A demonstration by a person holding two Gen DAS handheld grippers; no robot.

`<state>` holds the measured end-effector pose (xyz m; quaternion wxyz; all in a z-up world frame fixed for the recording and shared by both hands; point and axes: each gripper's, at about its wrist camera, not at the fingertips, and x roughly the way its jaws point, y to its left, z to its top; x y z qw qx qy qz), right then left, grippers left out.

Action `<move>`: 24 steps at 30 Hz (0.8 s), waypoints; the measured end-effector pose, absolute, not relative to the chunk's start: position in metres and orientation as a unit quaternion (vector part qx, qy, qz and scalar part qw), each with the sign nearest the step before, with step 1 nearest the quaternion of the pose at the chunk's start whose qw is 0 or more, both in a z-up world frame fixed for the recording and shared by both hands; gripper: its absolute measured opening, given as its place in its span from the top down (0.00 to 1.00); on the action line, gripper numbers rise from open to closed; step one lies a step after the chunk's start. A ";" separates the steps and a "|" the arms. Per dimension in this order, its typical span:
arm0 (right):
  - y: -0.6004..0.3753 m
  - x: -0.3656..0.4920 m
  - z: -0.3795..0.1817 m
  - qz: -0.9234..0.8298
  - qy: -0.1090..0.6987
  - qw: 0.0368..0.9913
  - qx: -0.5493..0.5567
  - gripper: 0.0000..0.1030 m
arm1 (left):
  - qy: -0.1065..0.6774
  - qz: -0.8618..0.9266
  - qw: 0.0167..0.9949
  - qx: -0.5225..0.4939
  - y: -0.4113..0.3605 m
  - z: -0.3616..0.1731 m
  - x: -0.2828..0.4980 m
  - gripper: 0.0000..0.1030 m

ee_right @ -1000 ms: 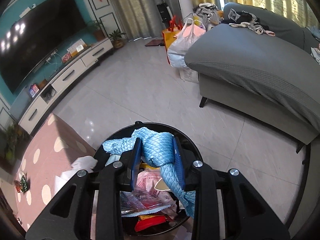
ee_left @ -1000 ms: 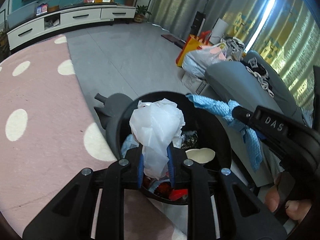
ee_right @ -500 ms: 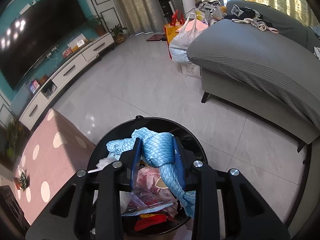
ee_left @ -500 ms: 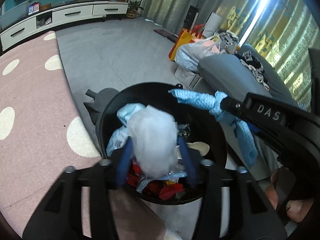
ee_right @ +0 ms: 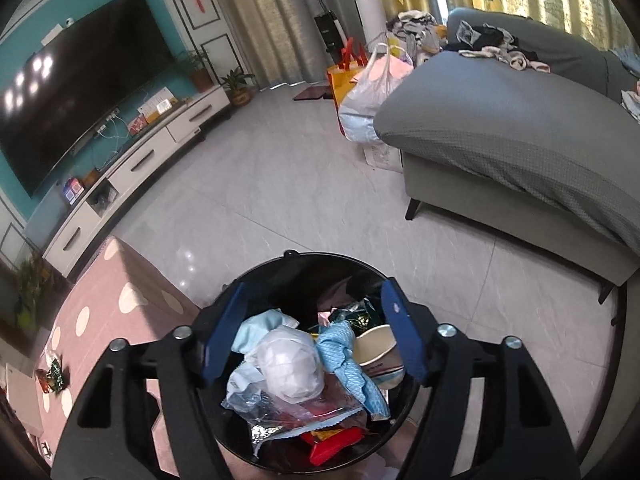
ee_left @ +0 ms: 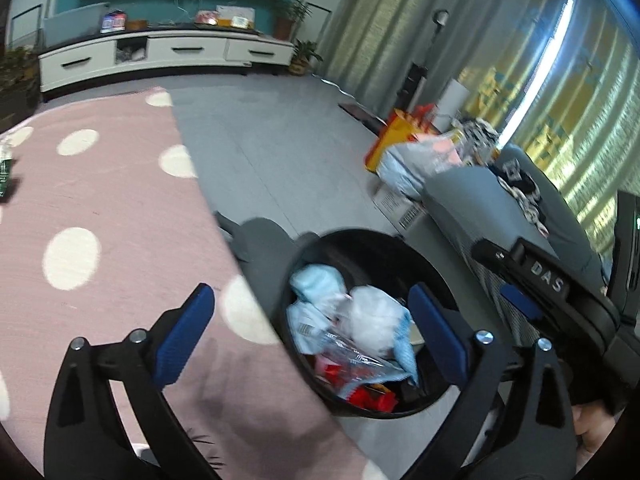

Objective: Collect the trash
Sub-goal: 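Grasp the green wafer snack bag with the left tool while the right tool grasps the crumpled white foil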

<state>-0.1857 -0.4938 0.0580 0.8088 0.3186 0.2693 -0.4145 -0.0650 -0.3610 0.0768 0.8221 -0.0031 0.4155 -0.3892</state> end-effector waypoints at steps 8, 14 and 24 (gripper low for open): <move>-0.480 -0.163 0.067 -0.392 0.278 0.829 0.285 0.21 | 0.406 -0.306 0.860 -0.041 -0.293 0.095 -0.010 0.03; -0.451 -0.121 0.095 -0.325 0.267 0.876 0.236 0.14 | 0.391 -0.188 0.899 -0.053 -0.206 0.109 0.059 0.03; -0.375 0.072 0.111 -0.164 0.322 0.909 0.207 0.14 | 0.435 -0.046 0.883 -0.168 -0.067 0.065 0.207 0.03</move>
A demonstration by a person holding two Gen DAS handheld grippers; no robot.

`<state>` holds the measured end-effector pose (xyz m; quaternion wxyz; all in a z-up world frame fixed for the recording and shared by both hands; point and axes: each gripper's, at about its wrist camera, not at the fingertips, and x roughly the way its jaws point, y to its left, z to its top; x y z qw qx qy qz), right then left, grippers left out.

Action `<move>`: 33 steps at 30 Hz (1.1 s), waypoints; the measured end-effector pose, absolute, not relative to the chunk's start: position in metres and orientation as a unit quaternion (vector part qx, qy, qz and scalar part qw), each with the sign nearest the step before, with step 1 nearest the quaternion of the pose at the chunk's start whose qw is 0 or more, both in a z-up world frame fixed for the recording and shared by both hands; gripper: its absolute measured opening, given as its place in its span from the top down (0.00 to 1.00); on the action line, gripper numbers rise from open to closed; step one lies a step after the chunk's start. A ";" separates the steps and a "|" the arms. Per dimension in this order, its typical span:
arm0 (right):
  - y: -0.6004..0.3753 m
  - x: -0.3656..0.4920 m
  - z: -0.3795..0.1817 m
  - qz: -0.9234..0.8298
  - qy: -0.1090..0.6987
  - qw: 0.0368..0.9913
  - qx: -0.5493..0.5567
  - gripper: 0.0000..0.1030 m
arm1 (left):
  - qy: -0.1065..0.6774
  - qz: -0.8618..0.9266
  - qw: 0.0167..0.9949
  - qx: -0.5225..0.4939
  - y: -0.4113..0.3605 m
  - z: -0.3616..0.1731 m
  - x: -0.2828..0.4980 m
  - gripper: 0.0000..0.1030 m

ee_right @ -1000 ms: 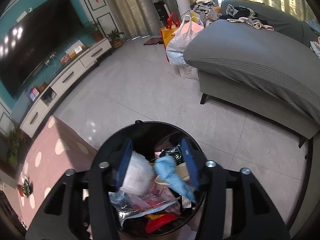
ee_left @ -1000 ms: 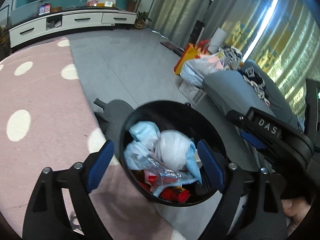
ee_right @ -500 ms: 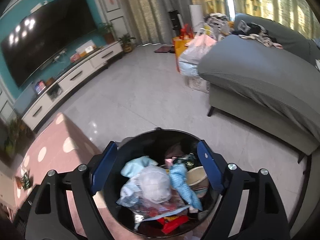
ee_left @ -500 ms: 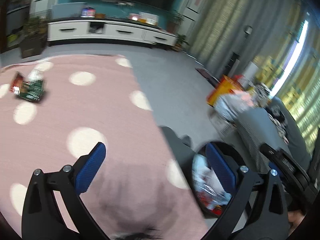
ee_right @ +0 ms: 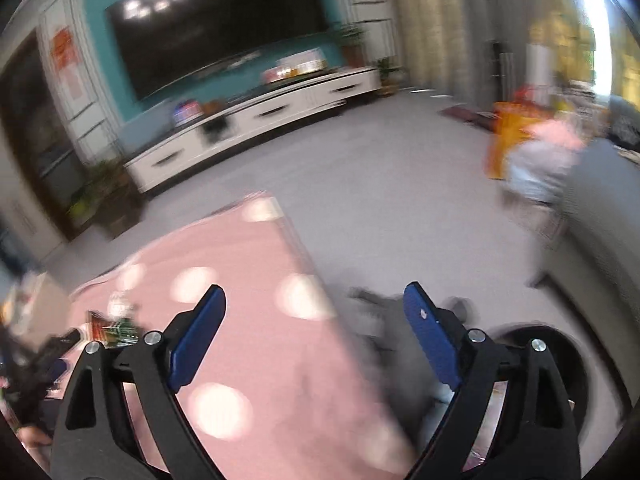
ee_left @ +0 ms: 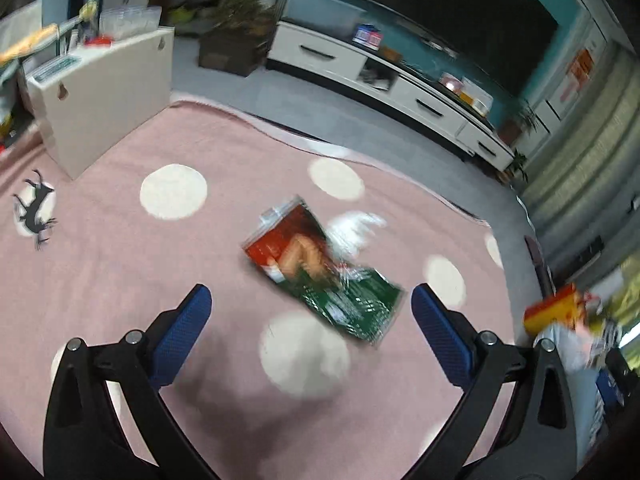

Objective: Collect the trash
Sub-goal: 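Grasp the green wafer snack bag with the left tool while the right tool grasps the crumpled white foil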

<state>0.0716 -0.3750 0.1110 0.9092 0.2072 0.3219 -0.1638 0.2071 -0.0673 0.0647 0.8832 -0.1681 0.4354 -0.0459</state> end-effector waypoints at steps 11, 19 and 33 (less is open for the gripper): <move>-0.237 0.315 0.045 0.050 0.473 0.853 0.217 0.30 | 0.476 -0.096 0.859 -0.159 -0.072 0.018 0.263 0.19; -0.206 0.331 0.002 0.081 0.524 0.824 0.202 0.41 | 0.470 -0.142 0.856 -0.161 -0.077 0.008 0.262 0.50; -0.235 0.254 0.047 0.071 0.471 0.852 0.218 0.76 | 0.445 -0.168 0.870 -0.131 -0.100 0.066 0.187 0.69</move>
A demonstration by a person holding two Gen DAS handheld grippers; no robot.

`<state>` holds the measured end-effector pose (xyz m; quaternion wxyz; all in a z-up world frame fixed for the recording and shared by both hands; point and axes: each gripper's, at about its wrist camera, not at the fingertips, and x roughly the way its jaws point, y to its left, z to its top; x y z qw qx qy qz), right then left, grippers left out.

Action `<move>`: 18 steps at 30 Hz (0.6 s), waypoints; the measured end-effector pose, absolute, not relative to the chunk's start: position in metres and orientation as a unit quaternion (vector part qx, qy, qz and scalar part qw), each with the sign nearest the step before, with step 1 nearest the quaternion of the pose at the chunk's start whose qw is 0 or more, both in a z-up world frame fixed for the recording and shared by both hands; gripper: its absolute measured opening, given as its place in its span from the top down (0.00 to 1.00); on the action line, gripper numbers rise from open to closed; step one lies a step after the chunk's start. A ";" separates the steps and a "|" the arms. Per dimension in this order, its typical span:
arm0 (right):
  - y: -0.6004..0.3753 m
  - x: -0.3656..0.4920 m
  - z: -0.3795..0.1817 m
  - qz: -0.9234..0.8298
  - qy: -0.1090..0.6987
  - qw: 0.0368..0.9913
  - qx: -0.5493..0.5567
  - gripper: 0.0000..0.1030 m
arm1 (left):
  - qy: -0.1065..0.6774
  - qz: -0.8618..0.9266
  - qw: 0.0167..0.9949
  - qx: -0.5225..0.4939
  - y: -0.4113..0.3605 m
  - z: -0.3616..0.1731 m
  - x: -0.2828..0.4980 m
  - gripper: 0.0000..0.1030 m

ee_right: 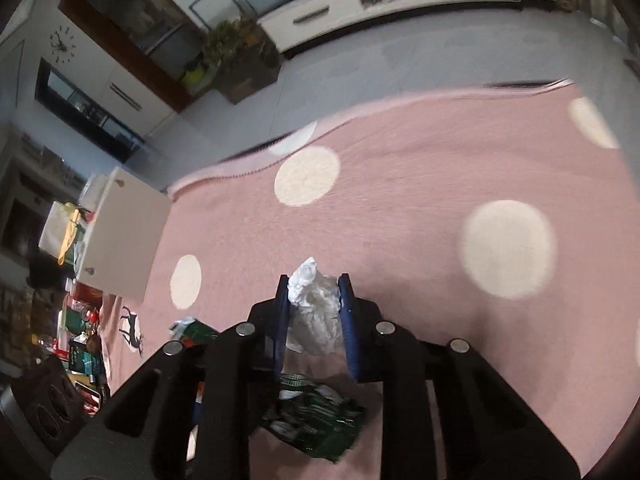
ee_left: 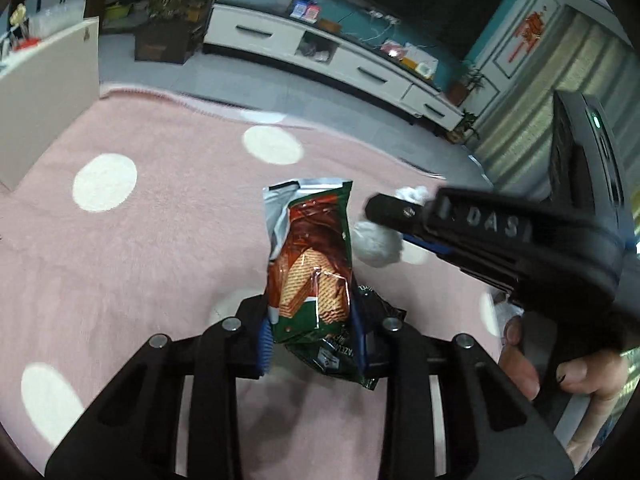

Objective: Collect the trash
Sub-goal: 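Grasp the green wafer snack bag with the left tool while the right tool grasps the crumpled white foil, then carry the green snack bag and white foil with both tools over the black bin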

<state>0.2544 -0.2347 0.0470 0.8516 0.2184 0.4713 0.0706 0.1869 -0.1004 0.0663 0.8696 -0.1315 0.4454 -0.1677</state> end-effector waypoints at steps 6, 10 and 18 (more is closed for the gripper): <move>-0.272 0.153 0.101 0.013 0.402 0.893 0.199 0.76 | 0.405 -0.191 0.890 -0.089 -0.132 0.122 0.119 0.69; -0.292 0.088 0.129 -0.017 0.364 0.910 0.199 0.76 | 0.391 -0.216 0.892 -0.070 -0.153 0.146 0.071 0.69; -0.318 -0.019 0.150 -0.060 0.312 0.926 0.205 0.76 | 0.377 -0.247 0.892 -0.032 -0.187 0.151 -0.008 0.69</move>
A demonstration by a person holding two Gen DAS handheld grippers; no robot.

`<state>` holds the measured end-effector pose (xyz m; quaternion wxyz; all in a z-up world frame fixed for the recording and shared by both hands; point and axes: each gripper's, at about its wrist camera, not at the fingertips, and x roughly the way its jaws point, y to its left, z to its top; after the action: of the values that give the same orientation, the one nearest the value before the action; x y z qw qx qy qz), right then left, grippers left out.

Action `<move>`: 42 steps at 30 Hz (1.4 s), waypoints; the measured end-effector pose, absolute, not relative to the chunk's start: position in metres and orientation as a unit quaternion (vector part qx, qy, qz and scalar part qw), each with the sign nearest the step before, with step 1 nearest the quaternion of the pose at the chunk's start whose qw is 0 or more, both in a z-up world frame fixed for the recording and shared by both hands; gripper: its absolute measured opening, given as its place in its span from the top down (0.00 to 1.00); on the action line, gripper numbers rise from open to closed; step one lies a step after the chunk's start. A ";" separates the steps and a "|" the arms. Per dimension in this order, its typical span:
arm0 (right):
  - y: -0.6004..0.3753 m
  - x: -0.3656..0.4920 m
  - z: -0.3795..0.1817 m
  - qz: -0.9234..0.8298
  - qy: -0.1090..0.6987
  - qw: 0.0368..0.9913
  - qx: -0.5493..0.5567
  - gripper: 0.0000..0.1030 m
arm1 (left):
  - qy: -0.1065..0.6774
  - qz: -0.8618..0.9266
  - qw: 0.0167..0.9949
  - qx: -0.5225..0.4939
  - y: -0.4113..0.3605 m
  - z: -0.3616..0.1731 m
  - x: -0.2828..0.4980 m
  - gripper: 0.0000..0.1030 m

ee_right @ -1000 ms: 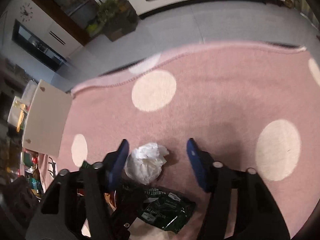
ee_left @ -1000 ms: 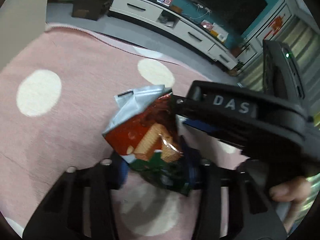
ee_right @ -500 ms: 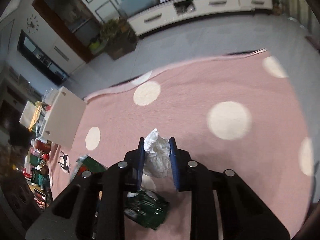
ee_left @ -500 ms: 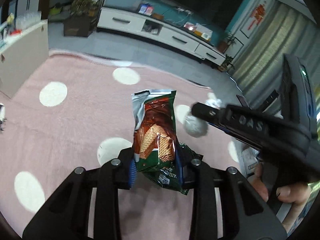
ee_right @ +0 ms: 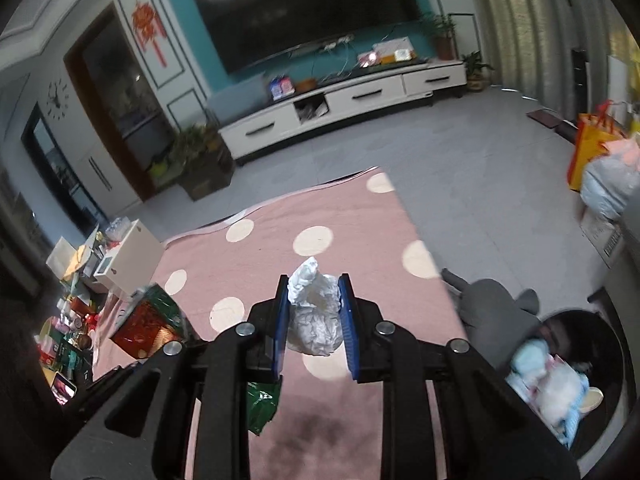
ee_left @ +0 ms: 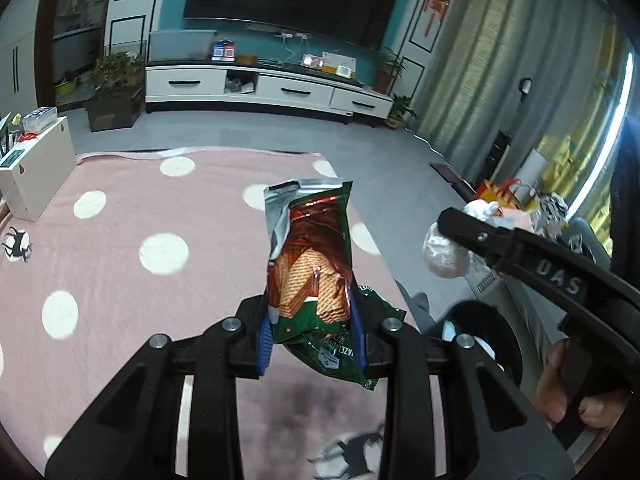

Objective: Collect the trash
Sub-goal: 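Carry the green snack bag and white foil with both tools over the black bin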

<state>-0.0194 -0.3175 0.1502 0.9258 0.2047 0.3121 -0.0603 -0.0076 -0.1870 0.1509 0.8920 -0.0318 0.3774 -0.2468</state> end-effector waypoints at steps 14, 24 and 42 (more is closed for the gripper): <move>-0.356 -0.121 0.123 -0.146 0.268 0.932 0.195 0.76 | 0.382 -0.261 0.887 -0.016 -0.221 0.129 -0.086 0.69; -0.416 -0.161 0.106 -0.264 0.245 0.906 0.222 0.75 | 0.384 -0.287 0.878 -0.008 -0.259 0.125 -0.096 0.69; -0.483 -0.189 0.058 -0.342 0.257 0.856 0.290 0.75 | 0.418 -0.380 0.825 0.039 -0.385 0.077 -0.093 0.68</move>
<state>-0.1890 -0.4831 0.0577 0.8561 0.2898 0.2568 -0.3422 -0.0932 -0.3850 0.0772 0.8246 0.0395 0.4176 -0.3795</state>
